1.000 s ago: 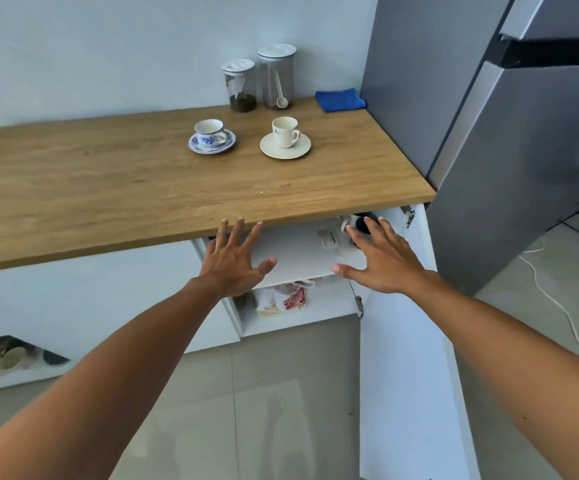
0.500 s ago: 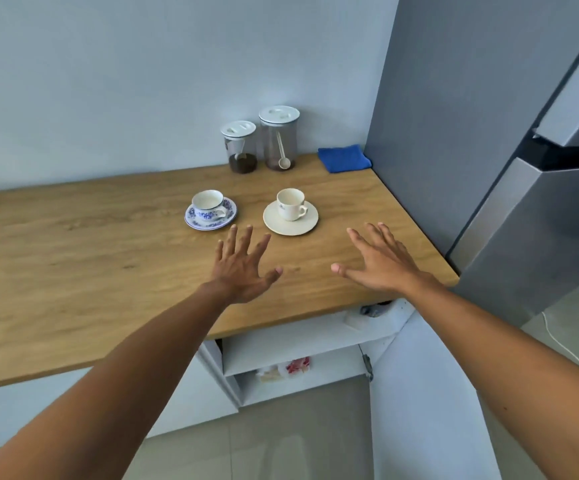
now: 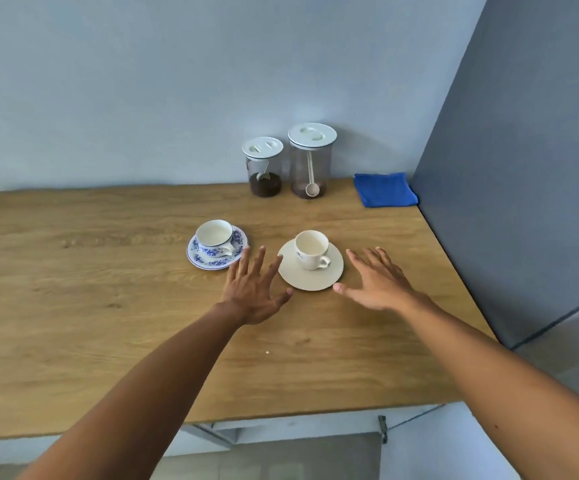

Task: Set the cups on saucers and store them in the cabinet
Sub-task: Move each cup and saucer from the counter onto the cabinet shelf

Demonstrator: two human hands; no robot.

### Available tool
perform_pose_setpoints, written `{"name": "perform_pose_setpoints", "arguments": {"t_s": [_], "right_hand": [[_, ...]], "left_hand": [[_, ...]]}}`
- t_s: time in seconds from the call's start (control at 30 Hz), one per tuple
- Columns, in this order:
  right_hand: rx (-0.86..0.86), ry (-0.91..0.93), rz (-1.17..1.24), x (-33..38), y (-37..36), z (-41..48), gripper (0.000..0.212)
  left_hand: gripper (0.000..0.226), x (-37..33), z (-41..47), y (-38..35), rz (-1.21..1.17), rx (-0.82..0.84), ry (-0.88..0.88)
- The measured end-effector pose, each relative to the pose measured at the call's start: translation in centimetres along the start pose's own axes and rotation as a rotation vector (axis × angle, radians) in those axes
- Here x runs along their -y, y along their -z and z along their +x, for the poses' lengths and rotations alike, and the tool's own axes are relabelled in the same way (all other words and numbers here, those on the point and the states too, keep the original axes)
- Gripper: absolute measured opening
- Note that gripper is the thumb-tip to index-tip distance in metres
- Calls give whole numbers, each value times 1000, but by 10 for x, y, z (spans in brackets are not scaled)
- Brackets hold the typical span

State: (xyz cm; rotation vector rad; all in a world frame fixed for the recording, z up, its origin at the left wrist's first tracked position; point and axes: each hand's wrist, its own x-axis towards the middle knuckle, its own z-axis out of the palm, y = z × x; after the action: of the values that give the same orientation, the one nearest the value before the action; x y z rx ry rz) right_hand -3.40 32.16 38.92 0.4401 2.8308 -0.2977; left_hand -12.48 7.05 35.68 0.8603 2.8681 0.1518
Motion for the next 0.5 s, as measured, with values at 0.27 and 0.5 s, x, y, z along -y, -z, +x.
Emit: {"name": "perform_pose_setpoints", "arguments": {"t_s": [0.27, 0.5], "right_hand": [[25, 44, 58, -4, -6, 45, 88], [41, 33, 69, -1, -8, 58, 89]], "left_hand": [[75, 5, 42, -16, -93, -34, 28], [82, 1, 62, -16, -85, -76, 44]]}}
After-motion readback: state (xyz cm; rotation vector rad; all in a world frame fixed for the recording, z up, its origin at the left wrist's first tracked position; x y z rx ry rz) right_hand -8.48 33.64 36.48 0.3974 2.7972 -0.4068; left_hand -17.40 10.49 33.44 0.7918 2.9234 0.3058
